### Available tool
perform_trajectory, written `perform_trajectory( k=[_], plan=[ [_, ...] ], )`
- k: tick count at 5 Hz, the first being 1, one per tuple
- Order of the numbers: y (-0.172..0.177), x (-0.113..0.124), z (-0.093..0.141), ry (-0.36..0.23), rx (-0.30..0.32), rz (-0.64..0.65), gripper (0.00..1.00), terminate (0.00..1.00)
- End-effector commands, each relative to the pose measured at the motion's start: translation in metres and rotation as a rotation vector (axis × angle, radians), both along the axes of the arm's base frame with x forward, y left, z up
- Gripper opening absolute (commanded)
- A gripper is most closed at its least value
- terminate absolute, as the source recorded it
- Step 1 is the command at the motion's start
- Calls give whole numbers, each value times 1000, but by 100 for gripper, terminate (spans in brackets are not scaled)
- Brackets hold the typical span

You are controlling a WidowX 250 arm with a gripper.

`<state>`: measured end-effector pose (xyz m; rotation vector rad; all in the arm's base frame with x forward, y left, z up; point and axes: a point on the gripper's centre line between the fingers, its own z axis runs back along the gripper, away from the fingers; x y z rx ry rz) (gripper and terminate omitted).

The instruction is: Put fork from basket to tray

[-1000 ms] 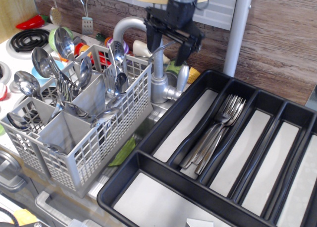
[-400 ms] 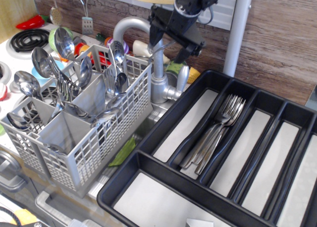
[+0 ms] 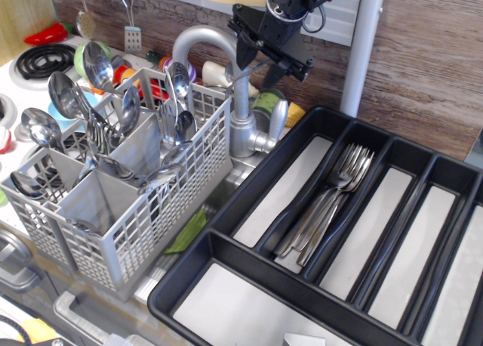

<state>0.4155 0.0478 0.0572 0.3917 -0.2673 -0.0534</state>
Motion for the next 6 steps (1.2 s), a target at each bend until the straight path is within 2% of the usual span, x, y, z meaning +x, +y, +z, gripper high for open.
perform_trajectory(
  k=[1, 2, 3, 4, 5, 6],
  plan=[
    [4, -1, 24, -58, -18, 37, 0, 0],
    [4, -20, 40, -16, 13, 74, 0, 0],
    [13, -41, 66, -1, 102, 112, 0, 0],
    [21, -59, 95, -42, 182, 142, 0, 0],
    [12, -64, 123, -71, 176, 150, 0, 0],
    [5, -68, 157, -11, 135, 152, 0, 0]
  ],
)
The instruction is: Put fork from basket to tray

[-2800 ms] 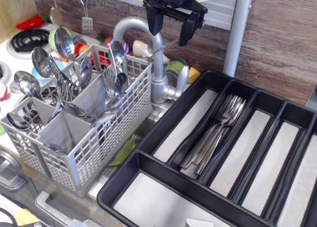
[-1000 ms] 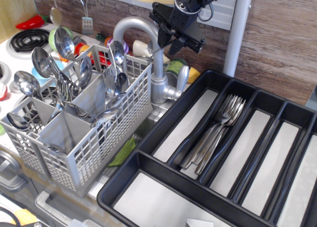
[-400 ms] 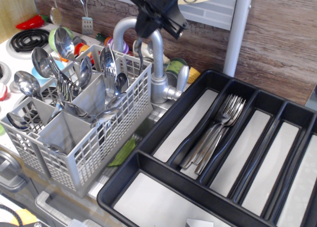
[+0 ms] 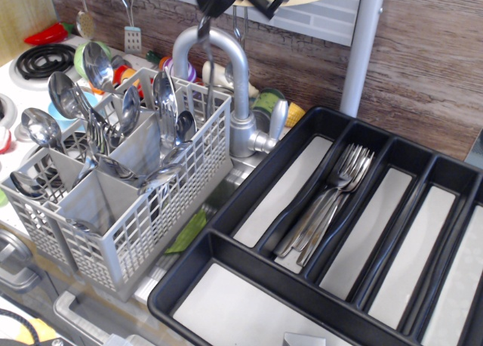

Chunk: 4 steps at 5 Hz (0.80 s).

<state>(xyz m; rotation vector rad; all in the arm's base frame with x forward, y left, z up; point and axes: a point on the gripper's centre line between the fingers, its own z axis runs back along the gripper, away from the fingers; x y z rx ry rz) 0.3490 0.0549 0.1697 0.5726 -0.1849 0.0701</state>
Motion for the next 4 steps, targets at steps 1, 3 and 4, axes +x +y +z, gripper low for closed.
perform_trajectory(
  k=[1, 3, 4],
  plan=[
    [-10, -5, 65, -36, -95, -16, 0, 0],
    [-36, 17, 83, 158, -260, -29, 0, 0],
    [-60, 19, 66, 208, -303, -77, 0, 0]
  ],
)
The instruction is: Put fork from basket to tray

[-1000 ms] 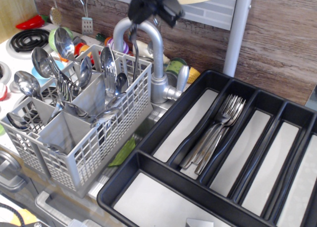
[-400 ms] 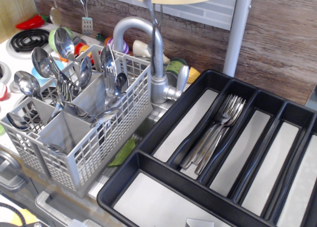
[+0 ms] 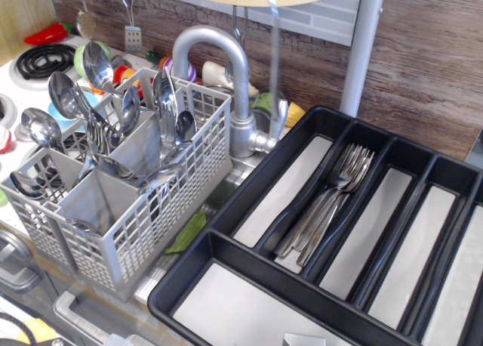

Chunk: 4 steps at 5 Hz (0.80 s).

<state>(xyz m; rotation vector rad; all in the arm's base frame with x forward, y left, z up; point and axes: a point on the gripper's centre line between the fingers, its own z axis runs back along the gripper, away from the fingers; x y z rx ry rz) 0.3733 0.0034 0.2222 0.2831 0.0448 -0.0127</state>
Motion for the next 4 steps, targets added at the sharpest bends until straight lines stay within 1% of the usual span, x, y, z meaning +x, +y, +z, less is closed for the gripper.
perform_trajectory(
  k=[1, 2, 3, 4],
  plan=[
    [-22, -7, -1, 22, -121, -13, 0, 0],
    [-20, -9, -18, 17, -209, -10, 0, 0],
    [-18, -8, -39, 59, -291, -34, 0, 0],
    [-10, -12, -61, 46, -286, -87, 0, 0]
  ],
)
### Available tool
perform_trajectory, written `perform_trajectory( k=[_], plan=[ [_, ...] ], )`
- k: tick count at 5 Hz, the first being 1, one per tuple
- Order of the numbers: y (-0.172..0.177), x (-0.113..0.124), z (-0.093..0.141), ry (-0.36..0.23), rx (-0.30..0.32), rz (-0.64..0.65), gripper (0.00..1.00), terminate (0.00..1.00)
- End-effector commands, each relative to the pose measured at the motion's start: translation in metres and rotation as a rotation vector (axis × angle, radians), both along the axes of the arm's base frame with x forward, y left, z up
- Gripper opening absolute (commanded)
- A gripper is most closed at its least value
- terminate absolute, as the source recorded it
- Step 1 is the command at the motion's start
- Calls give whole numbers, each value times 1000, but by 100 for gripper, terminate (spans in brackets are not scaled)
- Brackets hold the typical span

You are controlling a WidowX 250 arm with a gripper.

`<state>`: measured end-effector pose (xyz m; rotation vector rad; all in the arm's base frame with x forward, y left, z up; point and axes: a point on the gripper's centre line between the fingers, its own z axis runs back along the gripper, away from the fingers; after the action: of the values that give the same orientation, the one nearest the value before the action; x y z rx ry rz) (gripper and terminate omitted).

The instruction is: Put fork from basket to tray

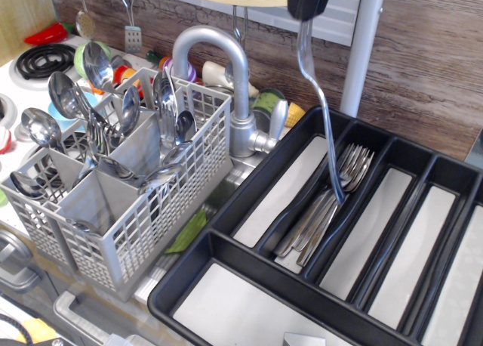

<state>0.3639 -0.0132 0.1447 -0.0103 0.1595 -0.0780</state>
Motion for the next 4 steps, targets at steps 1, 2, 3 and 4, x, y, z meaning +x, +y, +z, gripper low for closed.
perform_trajectory(
  k=[1, 2, 3, 4],
  plan=[
    [10, -6, 1, -103, 38, -69, 0, 0],
    [11, -9, -13, -61, 92, -88, 0, 0],
    [5, -11, -17, -20, 150, -72, 0, 0],
    [-6, -18, -25, 38, 133, -83, 0, 0]
  ],
)
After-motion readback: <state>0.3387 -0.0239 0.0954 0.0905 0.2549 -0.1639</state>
